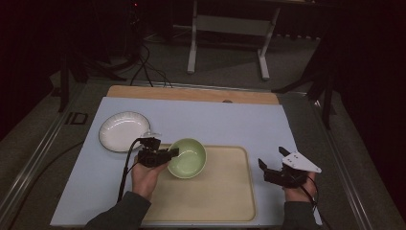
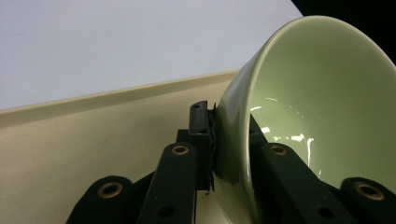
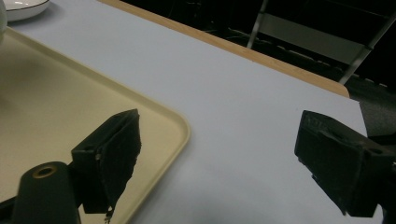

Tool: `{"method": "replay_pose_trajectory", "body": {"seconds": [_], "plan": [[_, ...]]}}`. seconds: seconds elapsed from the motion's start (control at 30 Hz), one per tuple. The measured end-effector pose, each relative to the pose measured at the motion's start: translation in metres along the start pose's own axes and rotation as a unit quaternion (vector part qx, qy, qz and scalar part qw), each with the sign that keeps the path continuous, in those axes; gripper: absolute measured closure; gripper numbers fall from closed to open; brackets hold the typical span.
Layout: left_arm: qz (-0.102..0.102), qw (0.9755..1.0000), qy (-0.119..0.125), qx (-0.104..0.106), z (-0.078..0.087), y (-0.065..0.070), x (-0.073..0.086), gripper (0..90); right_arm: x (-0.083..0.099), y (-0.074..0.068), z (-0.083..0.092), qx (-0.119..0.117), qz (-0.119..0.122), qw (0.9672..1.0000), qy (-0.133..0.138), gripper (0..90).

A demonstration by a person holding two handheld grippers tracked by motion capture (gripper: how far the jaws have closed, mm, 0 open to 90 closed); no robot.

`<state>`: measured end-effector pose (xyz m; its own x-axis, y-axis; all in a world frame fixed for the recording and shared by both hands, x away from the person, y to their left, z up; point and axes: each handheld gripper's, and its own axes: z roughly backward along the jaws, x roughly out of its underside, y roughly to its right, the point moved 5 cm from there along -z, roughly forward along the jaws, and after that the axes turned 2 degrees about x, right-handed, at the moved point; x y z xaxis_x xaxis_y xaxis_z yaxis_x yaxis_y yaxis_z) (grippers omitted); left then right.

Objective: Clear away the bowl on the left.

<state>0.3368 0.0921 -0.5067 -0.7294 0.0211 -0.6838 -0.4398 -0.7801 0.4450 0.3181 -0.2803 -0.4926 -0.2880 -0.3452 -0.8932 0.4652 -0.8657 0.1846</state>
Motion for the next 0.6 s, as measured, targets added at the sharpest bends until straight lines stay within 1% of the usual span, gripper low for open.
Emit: {"method": "replay_pose_trajectory", "body": {"seconds": [0.17,0.3,0.6], "plan": [[-0.001,0.9999,-0.012,0.003,-0.005,0.001,0.004,82.2,0.0,0.0,0.0,-0.001,0.0,1.0,0.001,13.9],[-0.004,0.9998,-0.022,-0.002,-0.01,0.002,0.008,82.2,0.0,0.0,0.0,0.0,0.0,1.0,0.001,13.9],[-0.017,0.9989,-0.044,-0.008,-0.02,0.005,0.018,82.2,0.0,0.0,0.0,-0.001,-0.001,1.0,0.002,13.9]]}}
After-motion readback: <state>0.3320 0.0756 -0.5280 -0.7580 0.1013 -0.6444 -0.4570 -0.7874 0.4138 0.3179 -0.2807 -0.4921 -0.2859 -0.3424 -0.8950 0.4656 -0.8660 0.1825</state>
